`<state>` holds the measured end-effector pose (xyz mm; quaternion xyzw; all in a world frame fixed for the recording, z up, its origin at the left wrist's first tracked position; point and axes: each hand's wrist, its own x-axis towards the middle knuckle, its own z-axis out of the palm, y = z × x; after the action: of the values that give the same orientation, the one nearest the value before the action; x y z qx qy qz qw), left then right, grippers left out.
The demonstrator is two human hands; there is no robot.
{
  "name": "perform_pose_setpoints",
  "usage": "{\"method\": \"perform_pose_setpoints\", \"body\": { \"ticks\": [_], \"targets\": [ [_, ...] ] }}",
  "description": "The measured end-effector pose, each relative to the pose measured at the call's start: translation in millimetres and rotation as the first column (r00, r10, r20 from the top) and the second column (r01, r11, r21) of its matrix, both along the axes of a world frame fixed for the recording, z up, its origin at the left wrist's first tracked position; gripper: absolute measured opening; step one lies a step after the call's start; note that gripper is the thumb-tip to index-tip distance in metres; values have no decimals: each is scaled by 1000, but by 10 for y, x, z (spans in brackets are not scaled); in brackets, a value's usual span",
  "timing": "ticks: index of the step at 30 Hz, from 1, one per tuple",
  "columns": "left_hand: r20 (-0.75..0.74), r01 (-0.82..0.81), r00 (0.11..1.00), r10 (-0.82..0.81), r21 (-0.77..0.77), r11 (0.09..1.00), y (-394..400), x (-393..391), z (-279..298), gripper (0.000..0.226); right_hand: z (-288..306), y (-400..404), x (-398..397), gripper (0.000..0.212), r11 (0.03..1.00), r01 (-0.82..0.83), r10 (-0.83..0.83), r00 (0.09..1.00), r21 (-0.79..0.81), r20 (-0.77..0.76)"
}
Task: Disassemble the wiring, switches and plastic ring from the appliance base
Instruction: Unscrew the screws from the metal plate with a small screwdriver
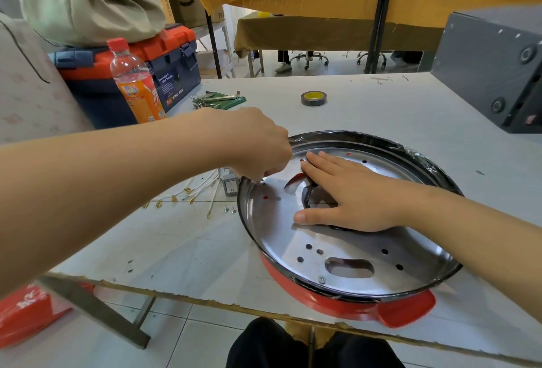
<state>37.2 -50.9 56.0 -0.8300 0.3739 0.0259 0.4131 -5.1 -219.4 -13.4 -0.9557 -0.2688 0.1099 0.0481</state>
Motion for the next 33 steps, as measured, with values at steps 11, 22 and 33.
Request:
{"method": "perform_pose_setpoints", "body": {
  "ticks": [11,22,33],
  "targets": [
    [-256,-136,965,56,-307,942,186,-18,130,9,24,6,-16,121,1000,3,-3,1000,8,-4],
    [-529,-510,841,114,-705,493,983,-209,-124,11,52,24,-35,118,1000,12,-12,1000,-8,5],
    [-415,-464,886,209,-779,422,1126,-368,-721,4,108,67,-72,116,999,35,-36,999,-40,-19]
  ]
}}
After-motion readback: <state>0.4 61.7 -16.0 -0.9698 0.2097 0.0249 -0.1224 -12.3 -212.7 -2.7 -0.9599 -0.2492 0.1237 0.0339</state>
